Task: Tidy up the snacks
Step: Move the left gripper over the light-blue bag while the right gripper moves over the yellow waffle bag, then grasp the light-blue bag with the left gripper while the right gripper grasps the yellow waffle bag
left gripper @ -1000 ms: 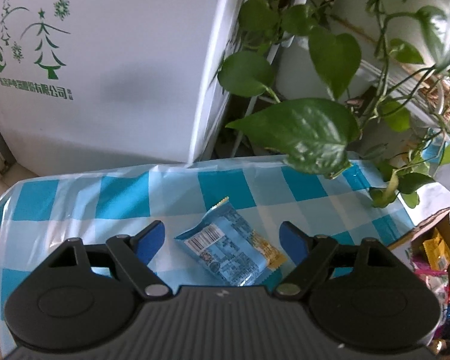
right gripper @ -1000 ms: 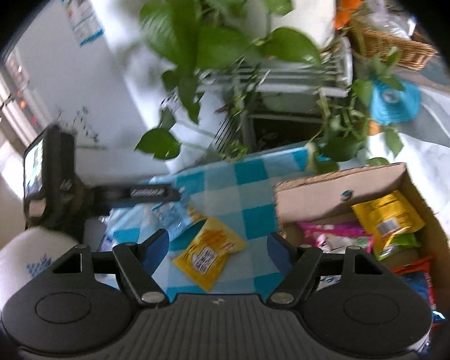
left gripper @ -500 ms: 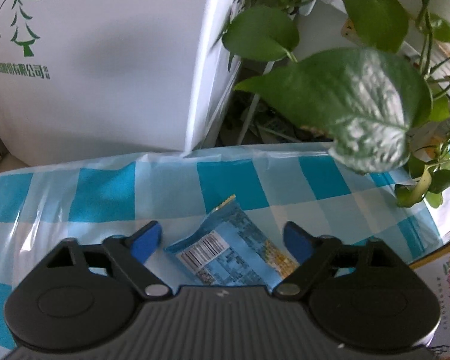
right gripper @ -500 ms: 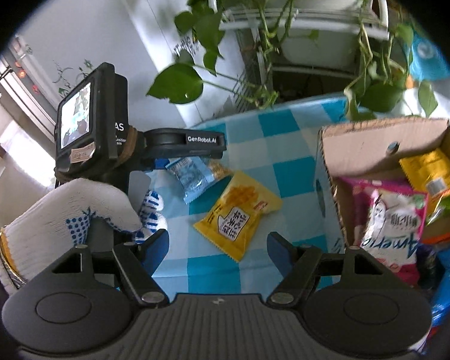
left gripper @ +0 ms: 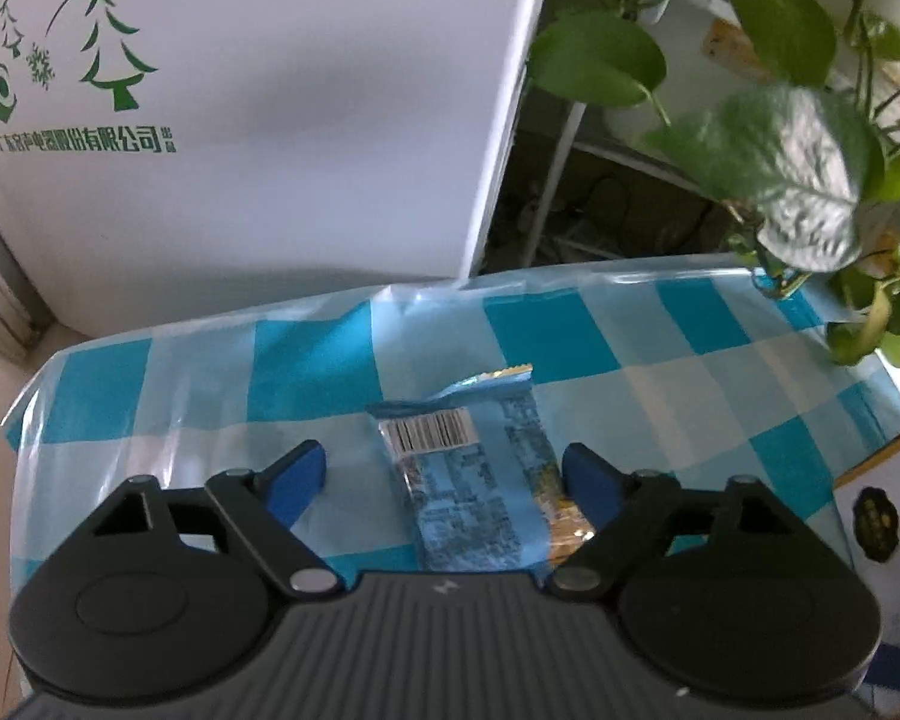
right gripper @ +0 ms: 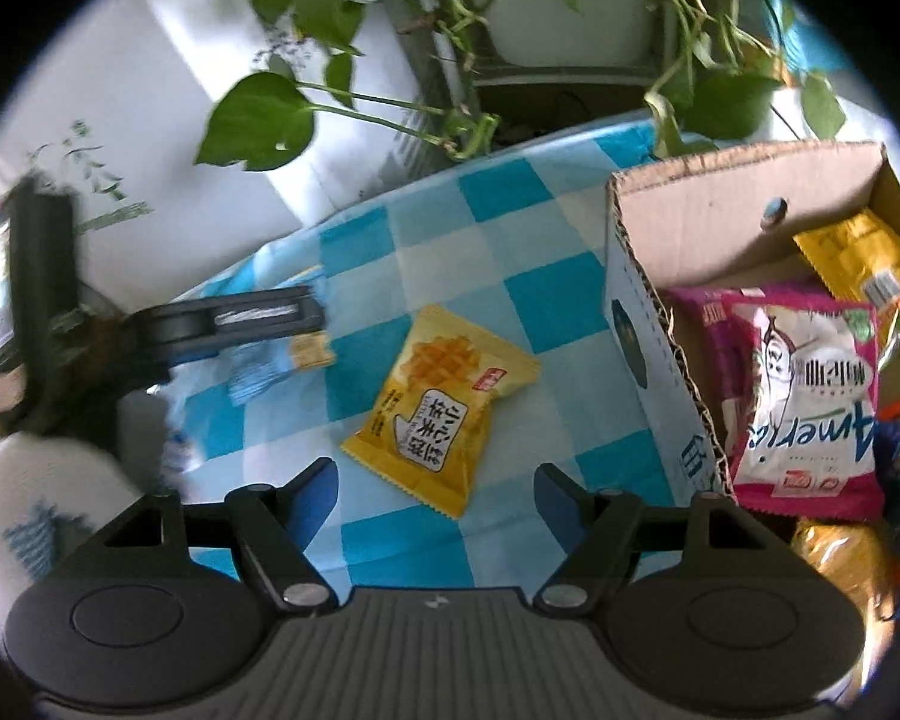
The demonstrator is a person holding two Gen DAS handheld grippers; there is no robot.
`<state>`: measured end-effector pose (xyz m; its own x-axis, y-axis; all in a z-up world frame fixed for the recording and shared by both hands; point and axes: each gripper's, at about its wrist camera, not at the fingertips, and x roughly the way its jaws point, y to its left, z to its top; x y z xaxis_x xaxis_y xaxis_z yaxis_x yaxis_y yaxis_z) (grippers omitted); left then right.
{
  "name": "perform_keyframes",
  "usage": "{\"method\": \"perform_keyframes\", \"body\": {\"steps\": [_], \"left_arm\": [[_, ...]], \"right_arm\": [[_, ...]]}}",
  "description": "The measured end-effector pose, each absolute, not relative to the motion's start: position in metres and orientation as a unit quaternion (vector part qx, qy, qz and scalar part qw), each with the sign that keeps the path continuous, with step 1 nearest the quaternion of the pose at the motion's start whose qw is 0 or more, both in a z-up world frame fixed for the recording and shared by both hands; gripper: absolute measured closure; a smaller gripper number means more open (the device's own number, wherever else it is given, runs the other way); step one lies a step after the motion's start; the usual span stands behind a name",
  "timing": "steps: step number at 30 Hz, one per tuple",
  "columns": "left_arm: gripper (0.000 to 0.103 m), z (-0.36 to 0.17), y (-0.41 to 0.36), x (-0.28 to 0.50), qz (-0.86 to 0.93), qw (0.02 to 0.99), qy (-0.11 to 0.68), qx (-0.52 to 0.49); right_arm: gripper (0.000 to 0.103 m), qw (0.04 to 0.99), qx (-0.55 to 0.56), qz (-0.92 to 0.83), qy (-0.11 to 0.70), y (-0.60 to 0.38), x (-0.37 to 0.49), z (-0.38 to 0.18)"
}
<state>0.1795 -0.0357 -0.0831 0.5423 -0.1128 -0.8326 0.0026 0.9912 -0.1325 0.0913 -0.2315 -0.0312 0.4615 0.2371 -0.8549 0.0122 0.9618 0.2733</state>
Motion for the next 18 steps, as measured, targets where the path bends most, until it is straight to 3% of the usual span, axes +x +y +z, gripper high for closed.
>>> {"method": "perform_keyframes", "body": {"steps": [9,16,18], "left_arm": [[0.023,-0.081,-0.009,0.182,-0.031,0.876,0.478,-0.053],[0.0,-0.089,-0.022,0.178,-0.064,0.877,0.475,0.016],[0.0,-0.09,-0.021,0.177,-0.055,0.879,0.473,0.003]], "right_arm": [[0.025,0.843,0.161,-0.005,0.512,-0.226,0.109,-0.054],[0.015,0.855,0.142,-0.027,0.498,-0.206,0.119,-0.059],[0.015,0.862,0.109,-0.033,0.494,-0.196,0.121,-0.061]]}}
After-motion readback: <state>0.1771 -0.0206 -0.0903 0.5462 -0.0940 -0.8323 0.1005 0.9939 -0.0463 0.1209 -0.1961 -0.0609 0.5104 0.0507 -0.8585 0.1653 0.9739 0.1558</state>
